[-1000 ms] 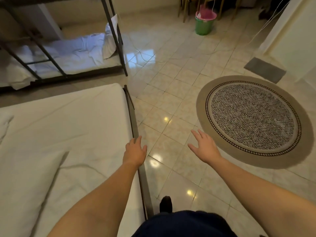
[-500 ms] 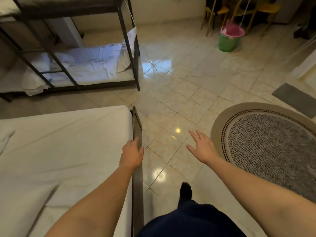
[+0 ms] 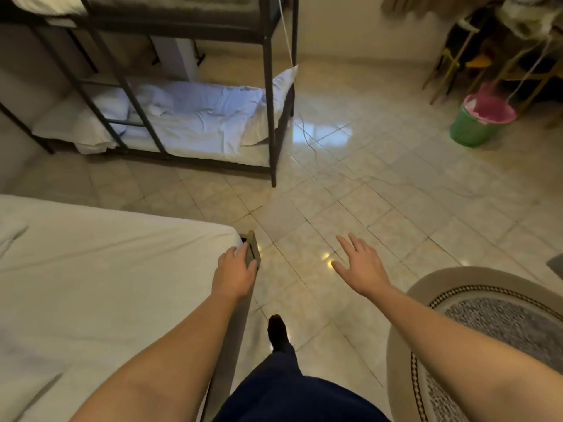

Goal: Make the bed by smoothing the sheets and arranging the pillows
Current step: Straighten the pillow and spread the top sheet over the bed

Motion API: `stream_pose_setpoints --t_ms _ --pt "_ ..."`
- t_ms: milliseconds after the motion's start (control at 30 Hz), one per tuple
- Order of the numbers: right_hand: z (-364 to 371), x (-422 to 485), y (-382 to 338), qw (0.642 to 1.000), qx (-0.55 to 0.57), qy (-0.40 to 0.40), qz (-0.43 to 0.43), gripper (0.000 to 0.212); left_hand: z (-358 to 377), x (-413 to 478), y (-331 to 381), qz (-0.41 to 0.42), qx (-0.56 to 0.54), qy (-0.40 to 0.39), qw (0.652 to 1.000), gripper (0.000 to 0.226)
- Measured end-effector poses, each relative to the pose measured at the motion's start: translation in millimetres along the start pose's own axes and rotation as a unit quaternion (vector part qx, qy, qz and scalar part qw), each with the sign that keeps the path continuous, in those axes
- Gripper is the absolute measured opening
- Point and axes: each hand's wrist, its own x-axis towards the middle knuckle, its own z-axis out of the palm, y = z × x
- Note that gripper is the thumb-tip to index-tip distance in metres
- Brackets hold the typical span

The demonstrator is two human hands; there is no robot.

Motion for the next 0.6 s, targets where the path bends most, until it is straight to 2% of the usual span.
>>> stream_pose_setpoints --t_ms 200,400,600 --pt "-26.3 132.4 -20.1 1.0 -0.016 -0.016 0.004 0.073 -27.5 136.8 4.6 0.018 0.076 0.022 0.997 0.058" --pt "-67.7 279.8 -58.1 1.0 -0.021 -0.007 -0.018 0.072 -87.0 272.2 18.4 -0.006 0.071 0.026 0.997 0.06" --pt "-89.6 423.6 -100.1 0.996 -0.041 -0.021 -0.071 0.072 -120.4 387.2 2.3 -0.045 0.063 0.045 0.996 0.062"
